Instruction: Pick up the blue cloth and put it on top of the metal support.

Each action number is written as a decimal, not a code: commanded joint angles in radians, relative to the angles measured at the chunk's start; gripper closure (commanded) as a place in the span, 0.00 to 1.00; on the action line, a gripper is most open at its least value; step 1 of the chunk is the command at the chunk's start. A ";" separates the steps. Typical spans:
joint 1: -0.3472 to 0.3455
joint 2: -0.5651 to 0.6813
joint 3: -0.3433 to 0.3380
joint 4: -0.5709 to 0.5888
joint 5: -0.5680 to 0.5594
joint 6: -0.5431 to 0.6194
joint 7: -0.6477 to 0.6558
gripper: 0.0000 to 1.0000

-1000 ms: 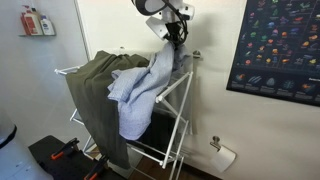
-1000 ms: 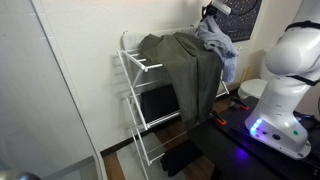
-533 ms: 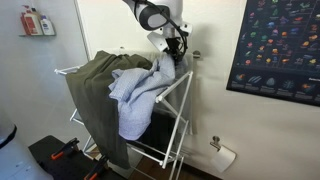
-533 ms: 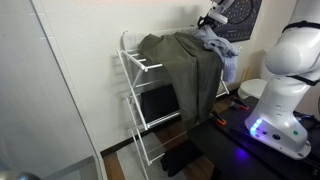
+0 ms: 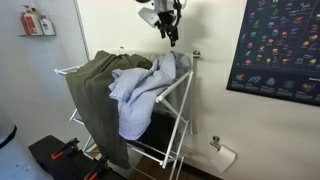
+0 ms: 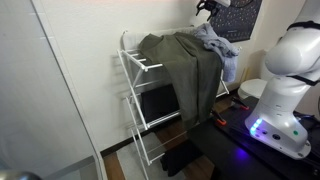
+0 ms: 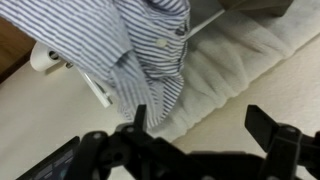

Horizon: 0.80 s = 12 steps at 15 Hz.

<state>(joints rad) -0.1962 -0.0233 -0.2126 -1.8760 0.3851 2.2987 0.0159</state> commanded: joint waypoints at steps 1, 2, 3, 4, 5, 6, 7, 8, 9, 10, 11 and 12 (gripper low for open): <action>0.008 -0.100 0.013 0.087 -0.071 -0.235 0.092 0.00; 0.011 -0.111 0.015 0.126 -0.081 -0.311 0.105 0.00; 0.016 -0.121 0.016 0.162 -0.084 -0.388 0.110 0.00; 0.019 -0.125 0.016 0.197 -0.085 -0.455 0.114 0.00; 0.023 -0.130 0.018 0.225 -0.085 -0.516 0.110 0.00; 0.027 -0.130 0.018 0.249 -0.081 -0.568 0.104 0.00; 0.030 -0.130 0.021 0.268 -0.089 -0.603 0.103 0.00; 0.033 -0.129 0.024 0.285 -0.093 -0.631 0.100 0.00; 0.034 -0.125 0.026 0.300 -0.099 -0.652 0.096 0.00; 0.035 -0.125 0.030 0.306 -0.106 -0.664 0.095 0.00; 0.038 -0.122 0.032 0.314 -0.114 -0.674 0.094 0.00; 0.041 -0.122 0.035 0.317 -0.127 -0.677 0.093 0.00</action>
